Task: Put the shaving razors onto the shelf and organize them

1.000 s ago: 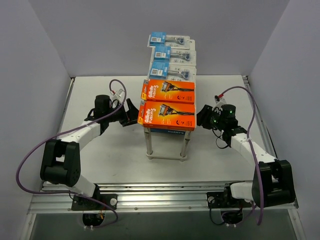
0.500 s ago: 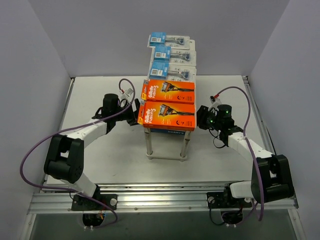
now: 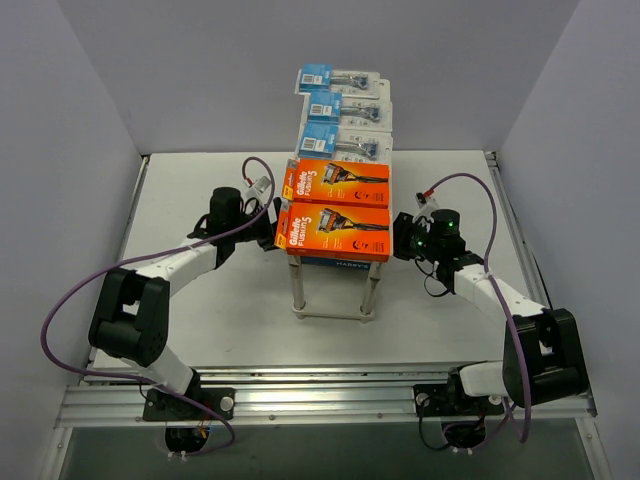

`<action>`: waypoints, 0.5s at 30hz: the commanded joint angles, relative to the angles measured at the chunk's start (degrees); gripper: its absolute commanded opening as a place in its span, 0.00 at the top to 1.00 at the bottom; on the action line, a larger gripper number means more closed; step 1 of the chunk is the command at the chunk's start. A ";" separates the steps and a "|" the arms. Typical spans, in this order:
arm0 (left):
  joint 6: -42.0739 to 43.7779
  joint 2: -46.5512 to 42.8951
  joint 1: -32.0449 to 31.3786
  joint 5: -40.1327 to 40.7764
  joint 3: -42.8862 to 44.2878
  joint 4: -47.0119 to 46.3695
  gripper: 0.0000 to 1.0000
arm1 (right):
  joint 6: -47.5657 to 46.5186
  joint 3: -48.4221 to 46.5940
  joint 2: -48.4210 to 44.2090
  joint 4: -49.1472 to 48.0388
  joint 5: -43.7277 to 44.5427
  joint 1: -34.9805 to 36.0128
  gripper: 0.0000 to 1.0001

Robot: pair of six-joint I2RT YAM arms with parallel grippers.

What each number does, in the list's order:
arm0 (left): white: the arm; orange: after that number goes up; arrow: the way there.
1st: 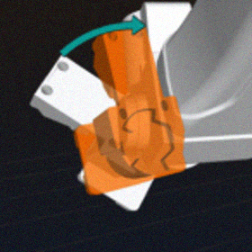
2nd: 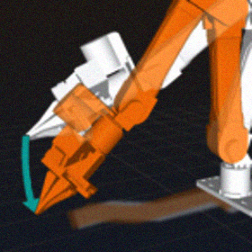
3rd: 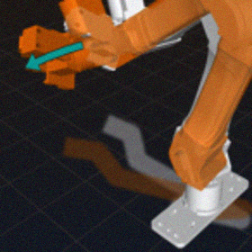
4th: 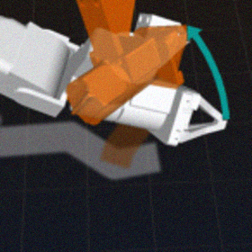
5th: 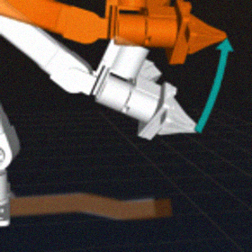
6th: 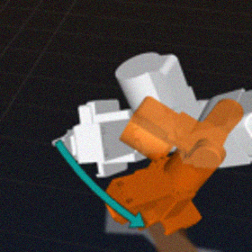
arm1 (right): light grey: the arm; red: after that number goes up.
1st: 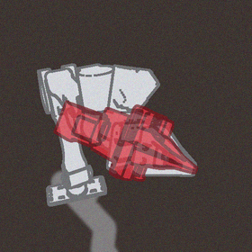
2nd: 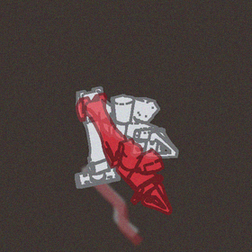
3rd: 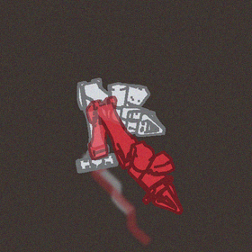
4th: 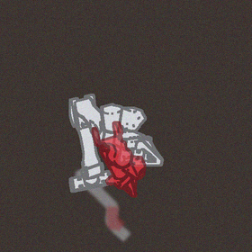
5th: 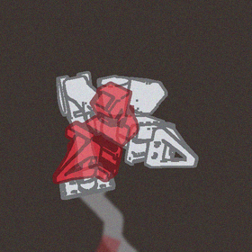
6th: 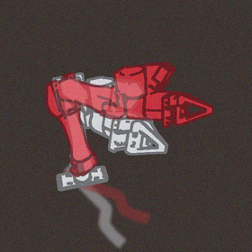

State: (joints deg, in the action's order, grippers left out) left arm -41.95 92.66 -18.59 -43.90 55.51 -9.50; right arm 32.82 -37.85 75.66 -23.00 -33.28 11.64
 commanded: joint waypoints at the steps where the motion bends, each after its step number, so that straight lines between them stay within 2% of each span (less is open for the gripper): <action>1: -0.50 -0.82 -0.83 -0.49 1.27 -3.60 0.09 | -0.03 -1.00 -0.16 -2.31 -0.91 0.58 0.69; 6: -0.58 -0.90 -1.54 -0.40 1.27 -3.77 0.10 | 0.05 -0.74 -0.07 -2.57 -1.09 0.75 0.73; 10: -0.85 -1.52 -1.80 -0.49 1.27 -3.86 0.10 | 0.23 -0.74 -0.25 -2.75 -1.18 0.93 0.82; 15: -0.94 -2.75 -2.50 -0.40 1.80 -3.16 0.10 | 0.14 -0.65 -0.77 -2.40 -1.26 1.02 0.87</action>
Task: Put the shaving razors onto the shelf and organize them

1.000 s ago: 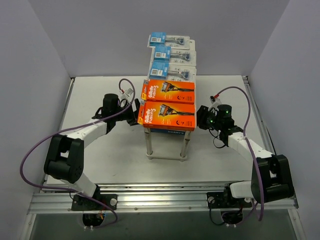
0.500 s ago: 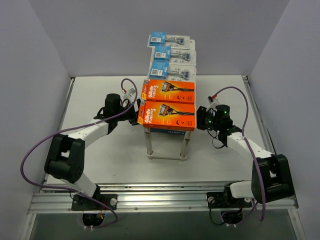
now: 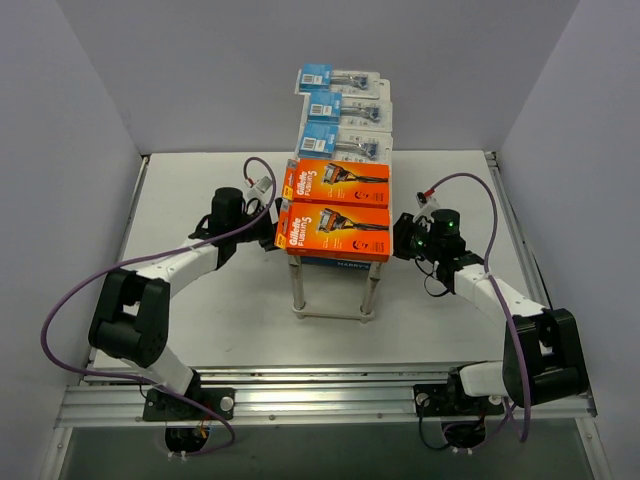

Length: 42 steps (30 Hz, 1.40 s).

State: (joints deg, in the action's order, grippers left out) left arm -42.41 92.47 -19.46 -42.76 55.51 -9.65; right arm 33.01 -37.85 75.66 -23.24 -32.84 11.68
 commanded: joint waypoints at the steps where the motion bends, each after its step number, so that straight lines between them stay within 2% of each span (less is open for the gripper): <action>1: -0.22 -3.08 -1.89 -1.53 1.89 -2.75 0.10 | -0.06 -0.48 -0.95 -2.16 -1.70 0.89 0.88; 19: 1.10 -8.62 -4.18 0.57 -0.75 1.30 0.10 | 0.47 1.11 -4.99 -0.58 -1.53 2.20 0.89; 42: 1.19 -13.89 -6.55 2.95 -6.90 1.56 0.10 | 1.09 6.03 -13.25 2.50 0.14 4.14 0.90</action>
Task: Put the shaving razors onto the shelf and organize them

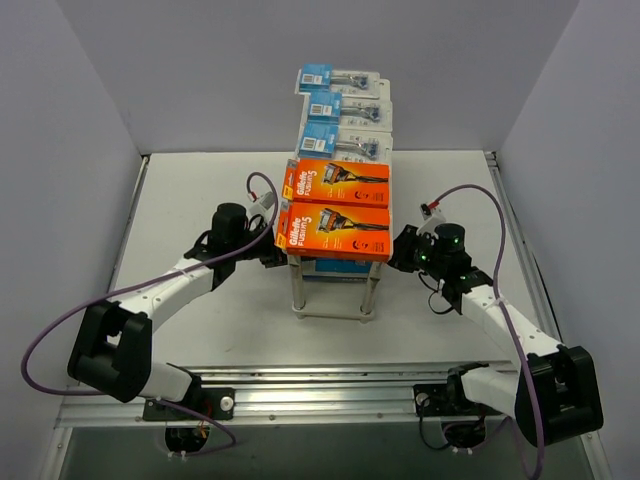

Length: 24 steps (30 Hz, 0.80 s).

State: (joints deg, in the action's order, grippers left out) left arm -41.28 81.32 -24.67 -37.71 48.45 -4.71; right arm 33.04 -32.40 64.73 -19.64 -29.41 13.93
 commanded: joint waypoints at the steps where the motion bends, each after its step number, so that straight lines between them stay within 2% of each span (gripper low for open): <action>1: 0.06 -3.01 -1.44 -2.01 0.07 -3.29 0.10 | 0.98 0.85 -2.59 -0.76 -3.29 1.89 0.90; 24: -0.12 -8.81 -3.28 -0.25 -5.11 -2.06 0.10 | 2.47 4.54 -7.16 -0.05 -1.00 6.10 0.90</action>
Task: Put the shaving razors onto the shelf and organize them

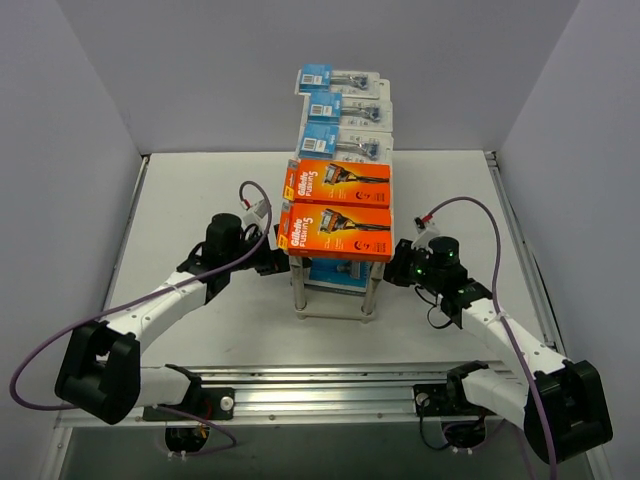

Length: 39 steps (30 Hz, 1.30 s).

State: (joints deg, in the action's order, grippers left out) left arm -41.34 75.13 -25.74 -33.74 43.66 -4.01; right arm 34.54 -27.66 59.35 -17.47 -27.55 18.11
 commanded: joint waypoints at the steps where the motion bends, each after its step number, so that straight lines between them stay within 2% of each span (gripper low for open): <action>1: -0.05 -2.88 -2.30 -3.97 -0.42 -2.76 0.10 | 0.96 -0.11 -1.87 -2.13 -2.69 2.10 0.90; 39: 0.30 -4.99 -5.11 -1.16 -3.05 -2.05 0.09 | 2.55 0.76 -3.89 -2.65 0.39 3.25 0.83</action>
State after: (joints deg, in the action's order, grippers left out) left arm -41.25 72.38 -28.58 -31.20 40.60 -3.11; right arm 36.23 -26.76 57.34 -17.32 -23.77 19.99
